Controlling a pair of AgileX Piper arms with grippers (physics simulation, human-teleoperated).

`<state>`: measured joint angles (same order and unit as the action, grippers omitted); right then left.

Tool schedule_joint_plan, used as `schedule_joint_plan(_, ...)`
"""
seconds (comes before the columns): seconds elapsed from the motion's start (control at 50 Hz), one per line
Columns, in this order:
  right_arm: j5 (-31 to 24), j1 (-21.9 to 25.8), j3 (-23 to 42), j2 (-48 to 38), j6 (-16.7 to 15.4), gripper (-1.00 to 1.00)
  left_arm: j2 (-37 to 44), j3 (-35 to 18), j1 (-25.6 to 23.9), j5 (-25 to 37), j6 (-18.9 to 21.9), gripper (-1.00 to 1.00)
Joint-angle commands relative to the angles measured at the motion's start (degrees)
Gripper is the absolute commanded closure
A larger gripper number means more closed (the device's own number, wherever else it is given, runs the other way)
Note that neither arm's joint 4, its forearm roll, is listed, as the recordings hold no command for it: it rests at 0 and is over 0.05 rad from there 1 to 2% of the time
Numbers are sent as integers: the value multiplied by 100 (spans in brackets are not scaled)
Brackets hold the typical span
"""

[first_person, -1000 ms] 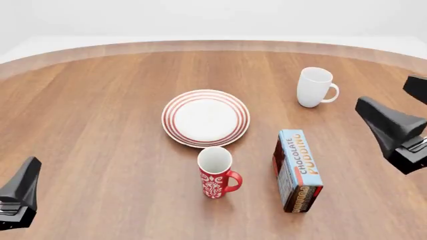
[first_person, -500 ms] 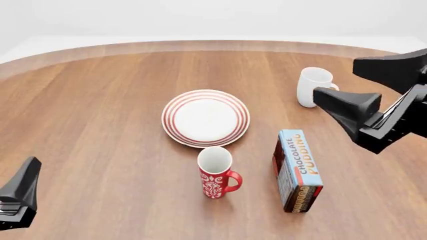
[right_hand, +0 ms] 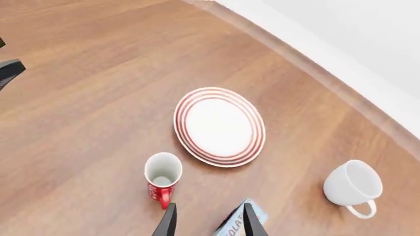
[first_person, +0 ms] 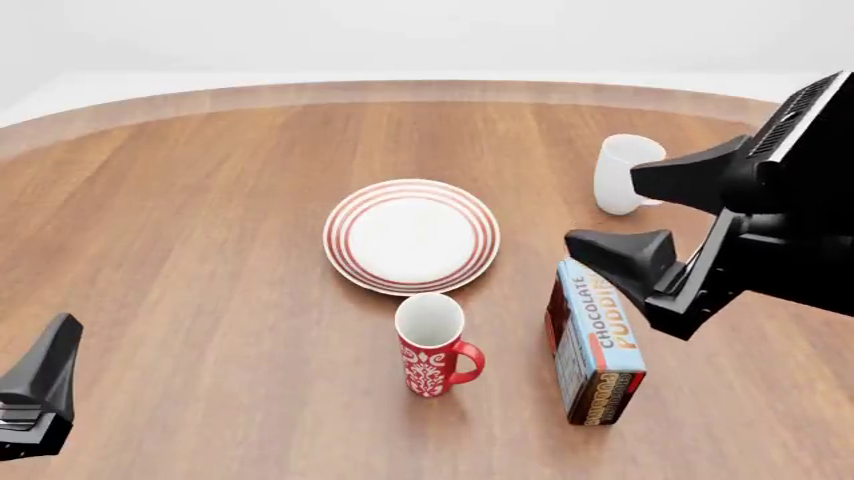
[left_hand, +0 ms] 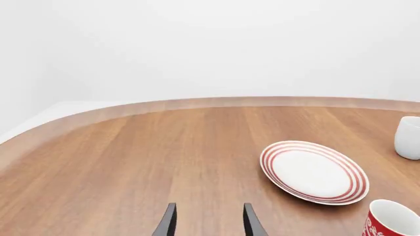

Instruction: Pick up the red mug and put it on the plate

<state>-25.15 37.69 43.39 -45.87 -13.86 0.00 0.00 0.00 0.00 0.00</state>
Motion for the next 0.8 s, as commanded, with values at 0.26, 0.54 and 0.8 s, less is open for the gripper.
schedule_joint_plan(0.26, 193, 516, -398, -437, 156, -100, 0, 0, 0, 0, 0, -100)
schedule_joint_plan(0.54, 519, 669, -703, -682, 363, -100, 0, 0, 0, 0, 0, -100)
schedule_joint_plan(0.8, 546, 859, -548, -1072, 402, -100, 0, 0, 0, 0, 0, -100)
